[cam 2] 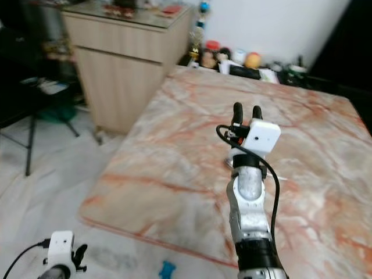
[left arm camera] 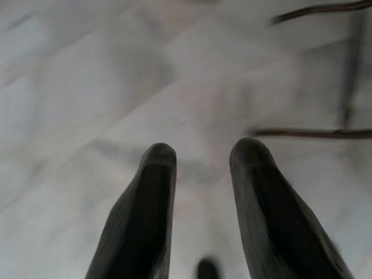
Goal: Setting the table
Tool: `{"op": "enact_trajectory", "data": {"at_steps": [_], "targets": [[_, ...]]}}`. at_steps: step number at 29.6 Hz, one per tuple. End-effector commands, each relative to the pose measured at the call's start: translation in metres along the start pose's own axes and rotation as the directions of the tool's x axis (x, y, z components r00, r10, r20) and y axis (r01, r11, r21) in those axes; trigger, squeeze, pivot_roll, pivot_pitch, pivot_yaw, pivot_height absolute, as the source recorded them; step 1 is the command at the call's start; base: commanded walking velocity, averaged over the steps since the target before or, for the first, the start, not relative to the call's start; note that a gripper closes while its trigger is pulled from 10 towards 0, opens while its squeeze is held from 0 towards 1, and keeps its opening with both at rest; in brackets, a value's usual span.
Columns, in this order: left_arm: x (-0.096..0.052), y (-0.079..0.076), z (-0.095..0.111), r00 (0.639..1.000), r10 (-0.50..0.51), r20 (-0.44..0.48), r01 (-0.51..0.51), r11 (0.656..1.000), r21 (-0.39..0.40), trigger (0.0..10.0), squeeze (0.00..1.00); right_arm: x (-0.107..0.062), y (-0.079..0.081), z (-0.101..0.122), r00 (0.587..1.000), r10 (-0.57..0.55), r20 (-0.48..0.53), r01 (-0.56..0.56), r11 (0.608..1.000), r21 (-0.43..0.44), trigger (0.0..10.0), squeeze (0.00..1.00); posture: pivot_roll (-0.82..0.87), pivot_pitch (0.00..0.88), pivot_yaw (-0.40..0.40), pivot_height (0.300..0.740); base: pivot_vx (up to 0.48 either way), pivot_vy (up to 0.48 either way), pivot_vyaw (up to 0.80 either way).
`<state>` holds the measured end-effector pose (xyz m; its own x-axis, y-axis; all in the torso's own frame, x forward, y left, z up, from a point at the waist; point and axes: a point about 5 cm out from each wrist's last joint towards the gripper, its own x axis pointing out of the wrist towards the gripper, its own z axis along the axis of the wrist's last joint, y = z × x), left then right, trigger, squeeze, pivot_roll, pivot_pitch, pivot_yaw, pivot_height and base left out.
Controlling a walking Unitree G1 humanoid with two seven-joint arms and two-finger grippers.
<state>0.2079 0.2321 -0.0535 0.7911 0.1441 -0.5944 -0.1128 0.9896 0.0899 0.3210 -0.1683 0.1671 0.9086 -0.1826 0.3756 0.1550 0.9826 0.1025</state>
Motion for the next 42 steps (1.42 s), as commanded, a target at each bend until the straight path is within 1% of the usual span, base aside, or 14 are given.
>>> {"op": "enact_trajectory", "data": {"at_steps": [1,7,13,15,18,20,22,26,27,28,29,31,34,42], "targets": [[-0.001,-0.007,-0.006,1.000,-0.018,-0.020,0.017,1.000,-0.010,10.0,0.00,-0.001,-0.008,0.000,0.999,-0.039,0.002,0.039,0.999,-0.015,10.0,0.00,0.16,0.000,-0.079,0.740,0.000,0.000,0.00],[-0.002,-0.007,-0.006,1.000,-0.016,-0.020,0.015,1.000,-0.011,10.0,0.00,0.000,-0.018,-0.002,0.999,-0.037,-0.014,0.036,0.998,-0.049,10.0,0.00,0.16,0.000,-0.083,0.740,0.000,0.000,0.00],[-0.002,-0.007,-0.007,1.000,-0.016,-0.025,0.015,1.000,-0.012,10.0,0.00,0.013,-0.056,0.003,0.999,0.008,-0.051,-0.018,0.980,-0.197,10.0,0.00,0.15,0.000,-0.081,0.740,0.000,0.000,0.00],[-0.002,-0.007,-0.007,1.000,-0.016,-0.025,0.016,1.000,-0.012,10.0,0.00,0.013,-0.058,0.003,0.999,0.011,-0.050,-0.021,0.978,-0.207,10.0,0.00,0.15,0.000,-0.080,0.740,0.000,0.000,0.00],[-0.002,-0.007,-0.008,0.999,-0.018,-0.027,0.018,1.000,-0.011,10.0,0.00,0.021,-0.072,0.012,0.986,0.144,-0.082,-0.160,0.957,-0.240,10.0,0.00,0.14,0.000,-0.077,0.740,0.000,0.000,0.00],[-0.002,-0.007,-0.008,0.999,-0.021,-0.030,0.021,1.000,-0.011,10.0,0.00,0.023,-0.080,0.013,0.926,0.326,-0.191,-0.366,0.900,-0.238,10.0,0.00,0.14,0.000,-0.075,0.740,0.000,0.000,0.00],[-0.002,-0.007,-0.008,0.999,-0.022,-0.030,0.021,1.000,-0.011,10.0,0.00,0.020,-0.081,0.011,0.881,0.405,-0.244,-0.460,0.852,-0.248,10.0,0.00,0.13,0.000,-0.072,0.740,0.000,0.000,0.00],[-0.003,-0.008,-0.010,0.999,-0.032,-0.040,0.032,0.999,-0.013,10.0,0.00,-0.002,-0.082,-0.004,0.635,0.642,-0.429,-0.748,0.649,-0.136,10.0,0.00,0.13,0.000,-0.067,0.740,0.000,0.000,0.00],[-0.003,-0.009,-0.010,0.999,-0.033,-0.042,0.033,0.999,-0.013,10.0,0.00,-0.005,-0.083,-0.007,0.602,0.657,-0.454,-0.769,0.630,-0.109,10.0,0.00,0.13,0.000,-0.066,0.740,0.000,0.000,0.00],[-0.003,-0.008,-0.011,0.999,-0.033,-0.044,0.032,0.999,-0.015,10.0,0.00,-0.015,-0.085,-0.012,0.500,0.715,-0.488,-0.825,0.565,-0.018,10.0,0.00,0.13,0.000,-0.068,0.740,0.000,0.000,0.00],[-0.003,-0.008,-0.011,0.999,-0.033,-0.044,0.032,0.999,-0.015,10.0,0.00,-0.015,-0.085,-0.012,0.500,0.715,-0.488,-0.825,0.565,-0.018,10.0,0.00,0.13,0.000,-0.068,0.740,0.000,0.000,0.00],[-0.004,-0.007,-0.013,0.998,-0.031,-0.046,0.030,0.999,-0.017,10.0,0.00,-0.021,-0.091,-0.019,0.428,0.725,-0.539,-0.851,0.524,0.029,10.0,0.00,0.14,0.000,-0.069,0.740,0.000,0.000,0.00],[-0.005,-0.005,-0.015,0.998,-0.026,-0.050,0.025,0.999,-0.019,10.0,0.00,-0.021,-0.100,-0.027,0.413,0.701,-0.582,-0.842,0.537,0.050,10.0,0.00,0.14,0.000,-0.068,0.740,0.000,0.000,0.00],[-0.007,-0.004,-0.018,0.998,-0.028,-0.061,0.027,0.999,-0.021,10.0,0.00,-0.019,-0.105,-0.055,0.497,0.582,-0.644,-0.743,0.668,0.030,10.0,0.00,0.14,0.000,-0.063,0.740,0.000,0.000,0.00]]}}
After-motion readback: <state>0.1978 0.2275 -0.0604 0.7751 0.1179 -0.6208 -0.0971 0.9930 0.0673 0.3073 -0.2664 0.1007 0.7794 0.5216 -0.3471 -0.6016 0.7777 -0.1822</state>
